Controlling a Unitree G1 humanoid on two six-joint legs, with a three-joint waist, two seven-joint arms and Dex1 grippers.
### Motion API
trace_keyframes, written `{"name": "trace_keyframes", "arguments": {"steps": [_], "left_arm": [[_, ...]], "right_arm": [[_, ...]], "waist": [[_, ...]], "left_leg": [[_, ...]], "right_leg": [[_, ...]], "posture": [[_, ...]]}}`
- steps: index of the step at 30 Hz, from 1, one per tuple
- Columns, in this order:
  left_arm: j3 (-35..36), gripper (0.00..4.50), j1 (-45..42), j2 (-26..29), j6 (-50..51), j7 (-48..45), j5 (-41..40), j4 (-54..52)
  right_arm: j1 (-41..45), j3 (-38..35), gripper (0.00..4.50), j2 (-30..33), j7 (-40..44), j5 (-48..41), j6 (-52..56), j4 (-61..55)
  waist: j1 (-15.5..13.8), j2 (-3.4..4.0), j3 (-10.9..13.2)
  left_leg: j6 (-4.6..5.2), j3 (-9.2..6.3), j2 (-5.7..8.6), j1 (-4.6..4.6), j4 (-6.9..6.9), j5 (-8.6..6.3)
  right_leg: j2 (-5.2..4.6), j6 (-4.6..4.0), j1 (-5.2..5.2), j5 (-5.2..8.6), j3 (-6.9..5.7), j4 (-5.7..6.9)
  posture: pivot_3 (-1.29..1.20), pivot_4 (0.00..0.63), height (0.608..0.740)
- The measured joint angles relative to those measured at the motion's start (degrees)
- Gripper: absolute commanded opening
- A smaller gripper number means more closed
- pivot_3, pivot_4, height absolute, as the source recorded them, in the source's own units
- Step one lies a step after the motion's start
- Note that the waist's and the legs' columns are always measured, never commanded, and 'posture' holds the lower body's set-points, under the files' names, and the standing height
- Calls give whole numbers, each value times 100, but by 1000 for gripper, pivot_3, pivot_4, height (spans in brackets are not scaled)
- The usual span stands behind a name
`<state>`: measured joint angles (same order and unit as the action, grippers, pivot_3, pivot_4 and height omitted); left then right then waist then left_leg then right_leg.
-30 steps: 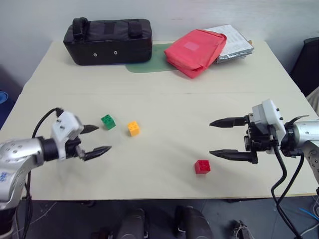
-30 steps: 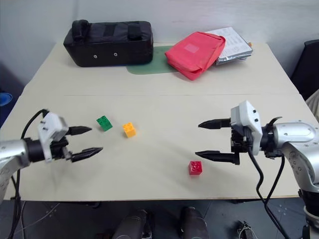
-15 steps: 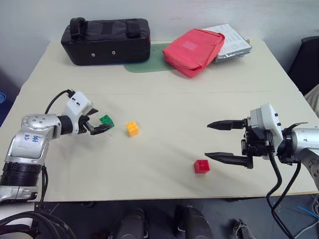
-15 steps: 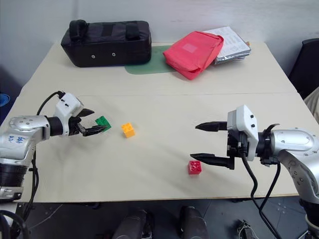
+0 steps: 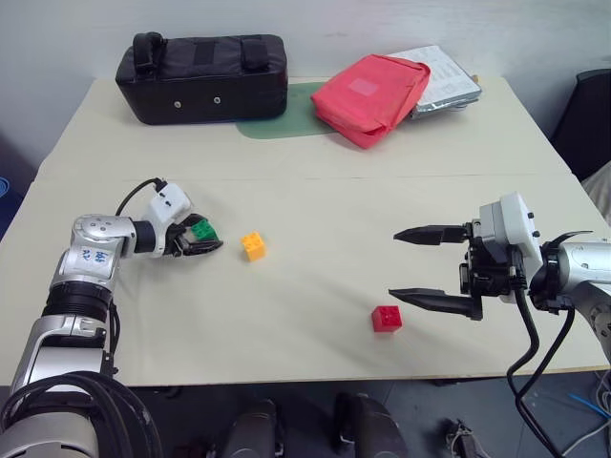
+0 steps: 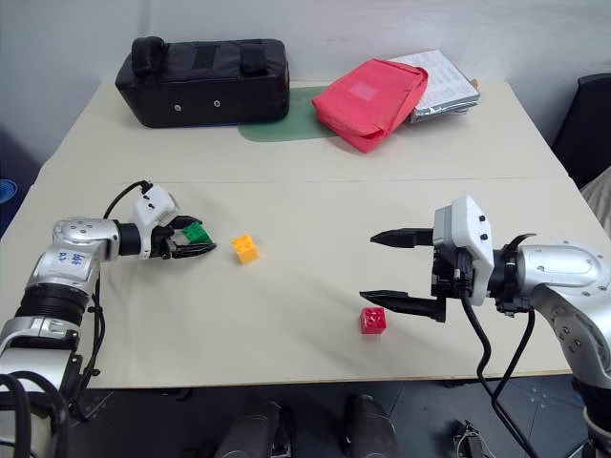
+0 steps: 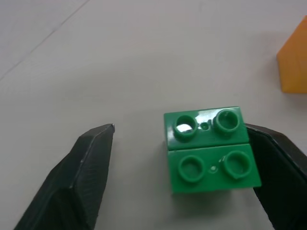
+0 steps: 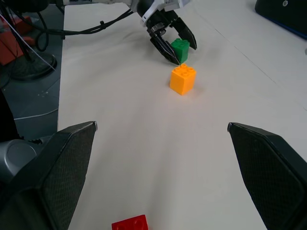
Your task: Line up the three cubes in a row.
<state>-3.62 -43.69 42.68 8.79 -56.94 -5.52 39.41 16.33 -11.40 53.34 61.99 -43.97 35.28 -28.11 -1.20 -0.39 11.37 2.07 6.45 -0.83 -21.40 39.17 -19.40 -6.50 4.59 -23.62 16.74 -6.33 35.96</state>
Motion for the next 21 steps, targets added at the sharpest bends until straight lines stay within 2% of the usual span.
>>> {"name": "trace_keyframes", "arguments": {"steps": [2, 4, 7, 8, 12, 18, 21], "left_arm": [[-19, 3007, 0, -6, -31, -69, 9, 3], [-19, 2475, 25, 29, -56, -276, 20, 2], [32, 1630, 379, 311, -11, -720, -65, -324], [42, 1482, 435, 389, 65, -836, -96, -438], [148, 1491, 433, 573, 203, -1004, -131, -722], [240, 1491, 420, 567, 377, -1075, -212, -1025], [342, 1491, 609, 570, 549, -1202, -424, -1584]], "right_arm": [[-1, 0, 4500, 0, -14, 0, 0, -7], [-2, 1, 4500, 0, -21, 0, 0, -32], [-59, 0, 4500, 4, -19, 6, -1, -66], [-101, -2, 4500, 18, -13, 8, -1, -65], [-126, -2, 4500, 47, 48, 8, -2, -65], [-116, 0, 4500, 47, 102, 9, -2, -59], [-102, 10, 4500, 47, 131, 19, -12, -49]], "waist": [[3, -2, 1], [0, -3, 1], [31, -5, 2], [31, -5, 2], [-1, -6, 1], [-7, -8, 1], [-1, -8, 1]], "left_leg": [[0, 0, -1, 0, 0, 0], [0, 0, -1, 0, 1, 0], [0, -2, -3, 0, 0, 0], [0, -2, -2, 0, 0, 0], [2, -3, -1, 0, 4, 1], [3, -4, -1, -2, 4, 0], [3, -5, -1, -3, 4, 0]], "right_leg": [[1, 0, 0, 0, 1, 0], [0, 0, 0, 0, 2, 0], [0, 0, 0, 0, 5, -1], [-1, 0, 0, 0, 8, 0], [-4, 0, 2, 0, 19, 1], [-5, 1, 1, -1, 19, 0], [-5, 1, 1, -1, 20, 0]], "posture": [[0, 150, 740], [0, 150, 740], [0, 150, 740], [0, 150, 740], [0, 150, 740], [0, 150, 740], [0, 150, 740]]}}
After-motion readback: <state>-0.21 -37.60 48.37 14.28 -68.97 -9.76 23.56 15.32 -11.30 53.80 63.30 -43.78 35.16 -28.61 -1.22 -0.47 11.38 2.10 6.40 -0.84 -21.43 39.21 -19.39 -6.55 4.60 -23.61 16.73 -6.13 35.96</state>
